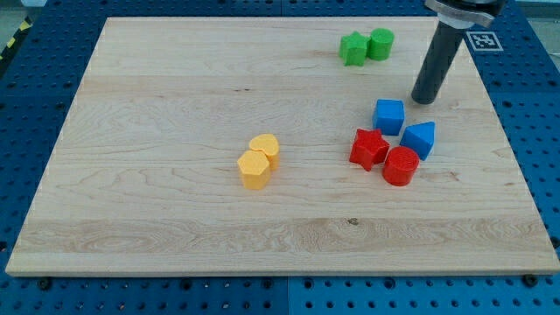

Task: Point your arm to the yellow hexagon

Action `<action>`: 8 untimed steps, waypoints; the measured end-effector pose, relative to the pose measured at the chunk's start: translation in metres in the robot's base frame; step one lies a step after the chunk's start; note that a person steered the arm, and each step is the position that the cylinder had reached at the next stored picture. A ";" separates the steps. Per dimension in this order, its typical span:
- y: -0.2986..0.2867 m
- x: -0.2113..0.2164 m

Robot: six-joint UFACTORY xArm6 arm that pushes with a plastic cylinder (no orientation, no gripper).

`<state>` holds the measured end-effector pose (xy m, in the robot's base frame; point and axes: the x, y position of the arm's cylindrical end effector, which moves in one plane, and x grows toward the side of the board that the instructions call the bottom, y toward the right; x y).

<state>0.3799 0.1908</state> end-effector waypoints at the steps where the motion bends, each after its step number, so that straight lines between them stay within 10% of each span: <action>1: -0.031 0.004; 4: -0.046 0.024; 8: -0.317 0.066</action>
<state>0.4456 -0.1265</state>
